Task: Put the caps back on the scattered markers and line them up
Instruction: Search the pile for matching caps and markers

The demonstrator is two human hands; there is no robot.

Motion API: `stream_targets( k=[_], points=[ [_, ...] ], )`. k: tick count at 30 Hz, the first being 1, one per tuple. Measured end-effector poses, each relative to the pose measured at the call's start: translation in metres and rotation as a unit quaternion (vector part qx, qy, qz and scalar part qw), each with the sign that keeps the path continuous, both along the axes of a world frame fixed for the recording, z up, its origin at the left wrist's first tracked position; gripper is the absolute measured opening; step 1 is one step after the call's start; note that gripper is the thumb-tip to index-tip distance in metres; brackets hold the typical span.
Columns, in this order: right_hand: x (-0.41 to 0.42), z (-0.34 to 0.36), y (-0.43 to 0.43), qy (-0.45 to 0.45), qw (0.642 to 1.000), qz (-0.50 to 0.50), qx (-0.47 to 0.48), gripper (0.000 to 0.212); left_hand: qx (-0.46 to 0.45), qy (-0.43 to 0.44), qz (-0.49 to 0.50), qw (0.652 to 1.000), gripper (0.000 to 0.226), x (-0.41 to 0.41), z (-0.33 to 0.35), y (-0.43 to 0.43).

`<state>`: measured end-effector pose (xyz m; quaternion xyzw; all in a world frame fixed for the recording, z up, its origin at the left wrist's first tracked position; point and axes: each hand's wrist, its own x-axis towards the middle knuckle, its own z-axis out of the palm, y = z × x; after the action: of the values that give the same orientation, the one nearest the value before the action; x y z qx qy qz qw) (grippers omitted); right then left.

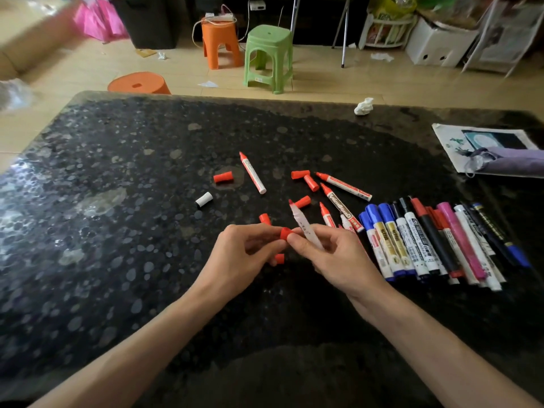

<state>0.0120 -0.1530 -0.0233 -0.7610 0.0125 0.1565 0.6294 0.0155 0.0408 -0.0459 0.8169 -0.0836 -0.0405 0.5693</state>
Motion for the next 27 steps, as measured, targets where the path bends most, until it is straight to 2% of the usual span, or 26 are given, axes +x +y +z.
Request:
stream_targets(
  k=[2,4,8,10,18,27],
  points=[
    [0.005,-0.001,-0.008,-0.035,0.998,0.011,-0.045,0.018,0.006,-0.004,0.016,1.0,0.018,0.002,0.0,0.001],
    [0.009,-0.001,-0.017,-0.107,0.989,0.013,-0.1,0.021,-0.005,-0.009,0.023,1.0,0.016,0.004,0.003,0.003],
    [0.01,-0.007,-0.036,-0.22,0.941,0.02,-0.258,0.024,-0.036,0.015,0.02,0.999,0.015,0.004,0.011,0.003],
    [0.01,-0.008,-0.04,-0.246,0.925,0.022,-0.29,0.025,-0.036,0.015,0.025,0.999,0.015,0.004,0.012,0.005],
    [0.008,-0.007,-0.038,-0.295,0.904,0.024,-0.31,0.026,-0.03,0.02,0.027,0.999,0.015,0.004,0.013,0.006],
    [0.005,-0.009,-0.034,-0.318,0.906,0.042,-0.275,0.024,0.033,-0.006,0.002,0.999,0.015,0.002,0.019,0.007]
  ],
)
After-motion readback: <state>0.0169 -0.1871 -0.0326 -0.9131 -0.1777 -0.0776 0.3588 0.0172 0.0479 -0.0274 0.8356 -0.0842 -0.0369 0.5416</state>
